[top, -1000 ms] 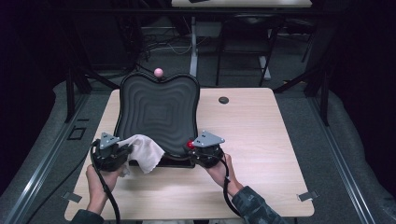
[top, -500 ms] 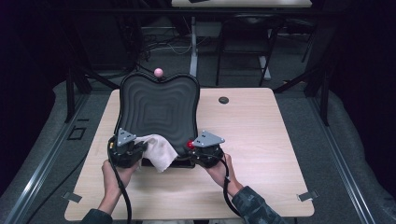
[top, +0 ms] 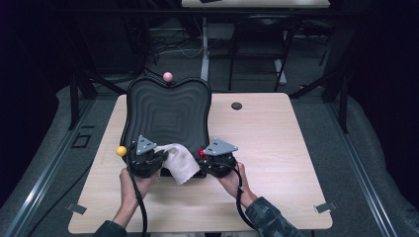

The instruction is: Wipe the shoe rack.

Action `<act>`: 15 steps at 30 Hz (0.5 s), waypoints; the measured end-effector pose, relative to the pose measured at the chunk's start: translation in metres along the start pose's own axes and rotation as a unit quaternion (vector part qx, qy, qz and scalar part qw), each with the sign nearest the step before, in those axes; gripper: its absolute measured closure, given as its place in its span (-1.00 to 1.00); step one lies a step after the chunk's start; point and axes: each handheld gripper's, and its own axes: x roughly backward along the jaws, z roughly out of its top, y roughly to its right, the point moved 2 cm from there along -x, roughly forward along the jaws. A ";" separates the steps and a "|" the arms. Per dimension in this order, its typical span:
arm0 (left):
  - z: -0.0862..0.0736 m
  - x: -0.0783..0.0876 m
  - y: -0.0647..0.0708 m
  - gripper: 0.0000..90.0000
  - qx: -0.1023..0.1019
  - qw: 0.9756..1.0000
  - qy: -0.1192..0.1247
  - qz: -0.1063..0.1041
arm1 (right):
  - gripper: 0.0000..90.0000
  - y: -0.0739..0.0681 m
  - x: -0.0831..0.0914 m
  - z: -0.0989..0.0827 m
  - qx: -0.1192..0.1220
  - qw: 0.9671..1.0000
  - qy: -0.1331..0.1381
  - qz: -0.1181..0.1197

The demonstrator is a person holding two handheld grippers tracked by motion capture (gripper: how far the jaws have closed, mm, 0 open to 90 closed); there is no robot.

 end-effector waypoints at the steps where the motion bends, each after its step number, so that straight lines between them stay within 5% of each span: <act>1: 0.001 -0.001 0.002 0.86 -0.003 1.000 0.000 -0.001 | 0.34 0.000 0.000 0.000 0.000 1.000 0.000 0.000; 15: 0.008 -0.012 0.031 0.86 -0.026 0.999 0.010 -0.026 | 0.34 0.000 0.000 0.000 0.001 1.000 -0.001 0.000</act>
